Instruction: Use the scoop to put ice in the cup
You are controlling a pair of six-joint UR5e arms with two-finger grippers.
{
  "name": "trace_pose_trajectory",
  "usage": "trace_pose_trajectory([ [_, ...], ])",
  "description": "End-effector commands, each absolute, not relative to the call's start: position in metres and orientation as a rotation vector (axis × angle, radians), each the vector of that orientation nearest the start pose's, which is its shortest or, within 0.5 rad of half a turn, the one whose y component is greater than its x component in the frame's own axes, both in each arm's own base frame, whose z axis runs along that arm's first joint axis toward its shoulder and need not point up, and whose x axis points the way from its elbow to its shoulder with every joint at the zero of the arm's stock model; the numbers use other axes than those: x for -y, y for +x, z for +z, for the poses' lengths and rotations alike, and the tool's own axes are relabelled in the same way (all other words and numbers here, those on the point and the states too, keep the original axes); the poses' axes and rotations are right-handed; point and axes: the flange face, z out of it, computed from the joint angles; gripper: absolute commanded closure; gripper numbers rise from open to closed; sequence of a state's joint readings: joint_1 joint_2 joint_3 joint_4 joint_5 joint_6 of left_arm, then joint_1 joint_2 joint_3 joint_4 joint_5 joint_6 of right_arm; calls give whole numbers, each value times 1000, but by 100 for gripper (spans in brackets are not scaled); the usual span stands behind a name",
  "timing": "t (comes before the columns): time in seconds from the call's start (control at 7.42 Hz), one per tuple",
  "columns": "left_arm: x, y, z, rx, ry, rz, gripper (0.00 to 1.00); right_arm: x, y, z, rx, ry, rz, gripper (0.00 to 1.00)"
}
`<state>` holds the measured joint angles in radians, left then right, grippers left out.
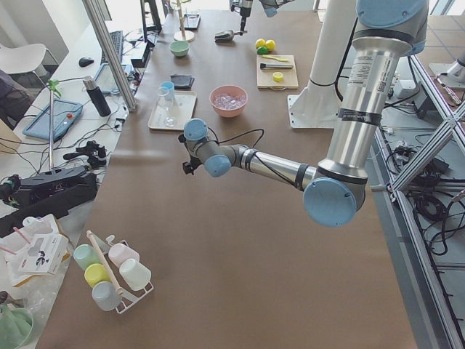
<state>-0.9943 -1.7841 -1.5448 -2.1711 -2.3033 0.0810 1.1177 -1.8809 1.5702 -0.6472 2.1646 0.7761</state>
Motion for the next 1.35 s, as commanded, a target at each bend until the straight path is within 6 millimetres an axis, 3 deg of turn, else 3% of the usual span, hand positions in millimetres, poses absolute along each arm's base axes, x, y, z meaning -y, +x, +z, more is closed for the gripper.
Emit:
trace_pose_trajectory([
  [0.0, 520, 358, 423, -869, 784, 1109, 1, 365, -107, 703, 783, 156, 87, 28],
  [0.27, 507, 410, 381, -846, 869, 1191, 1, 360, -108, 708, 763, 156, 77, 45],
  [0.4, 505, 430, 361, -827, 904, 1191, 1, 358, -107, 709, 759, 164, 51, 66],
  [0.54, 503, 456, 333, -848, 928, 1207, 1, 357, -107, 711, 758, 161, 50, 100],
  [0.67, 494, 485, 324, -869, 937, 1228, 1, 356, -106, 711, 757, 160, 49, 100],
  [0.94, 489, 508, 334, -878, 938, 1241, 1, 355, -104, 699, 768, 194, -13, 100],
  [1.08, 488, 516, 334, -882, 930, 1248, 1, 354, -105, 675, 803, 215, -54, 100],
  [1.21, 489, 517, 331, -888, 931, 1252, 1, 364, -105, 634, 815, 237, -69, 100],
])
